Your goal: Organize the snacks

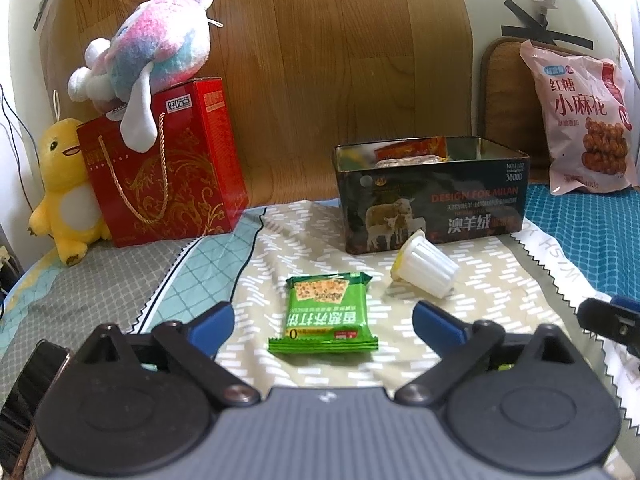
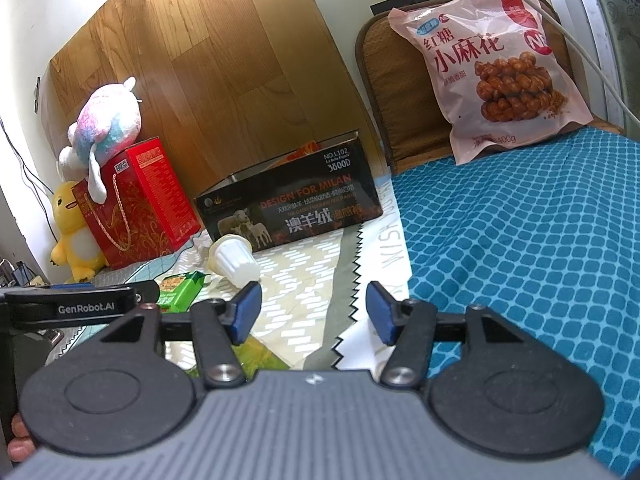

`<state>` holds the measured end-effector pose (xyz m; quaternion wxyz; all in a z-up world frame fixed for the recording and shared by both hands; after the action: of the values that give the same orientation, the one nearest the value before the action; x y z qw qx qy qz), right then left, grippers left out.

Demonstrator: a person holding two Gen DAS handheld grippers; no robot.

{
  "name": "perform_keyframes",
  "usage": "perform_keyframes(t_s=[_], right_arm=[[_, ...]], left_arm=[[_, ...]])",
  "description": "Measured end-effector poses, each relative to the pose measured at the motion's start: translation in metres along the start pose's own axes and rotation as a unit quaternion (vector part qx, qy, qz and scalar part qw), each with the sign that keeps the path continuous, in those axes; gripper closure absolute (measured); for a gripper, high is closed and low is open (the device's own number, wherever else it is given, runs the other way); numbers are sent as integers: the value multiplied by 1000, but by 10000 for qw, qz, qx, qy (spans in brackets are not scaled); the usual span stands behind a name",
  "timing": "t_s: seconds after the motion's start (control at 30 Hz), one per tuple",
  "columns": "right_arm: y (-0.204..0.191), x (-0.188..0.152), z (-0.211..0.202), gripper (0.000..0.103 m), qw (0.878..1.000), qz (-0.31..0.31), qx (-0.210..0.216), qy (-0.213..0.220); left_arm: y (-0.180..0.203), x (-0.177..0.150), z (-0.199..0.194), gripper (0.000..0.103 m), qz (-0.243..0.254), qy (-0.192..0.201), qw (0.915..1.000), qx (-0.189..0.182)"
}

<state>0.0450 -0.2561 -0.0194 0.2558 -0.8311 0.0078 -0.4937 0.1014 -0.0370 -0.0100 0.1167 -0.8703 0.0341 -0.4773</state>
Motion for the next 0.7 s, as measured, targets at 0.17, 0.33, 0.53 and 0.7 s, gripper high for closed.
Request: perform_keyframes(t_s=[0.17,0.33,0.53,0.7], right_arm=[[0,0,0,42,10000,-1,7,-4],[0,0,0,42,10000,-1,6,-6],[0,0,0,41,10000,1,7,-7],[1,0,1,41,10000,-3,16,-11]], left_arm=[[0,0,-2,3,16,31,10000,30],[0,0,-3,3,44,41,10000,30],[0,1,-4,3,59,50,10000,30],[1,0,-4,3,61,48,10000,33]])
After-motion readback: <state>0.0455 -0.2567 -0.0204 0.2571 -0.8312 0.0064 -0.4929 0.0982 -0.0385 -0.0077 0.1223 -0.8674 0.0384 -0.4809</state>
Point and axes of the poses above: each gripper's, at about its wrist camera, not at the fingertips, and z roughly the way its jaws point, y to its right, x to its top, the point moved 4 cm from there along z, roughly the way its jaws point, and after that the axes turned 8 degrees about x, right-handed, at the moved point
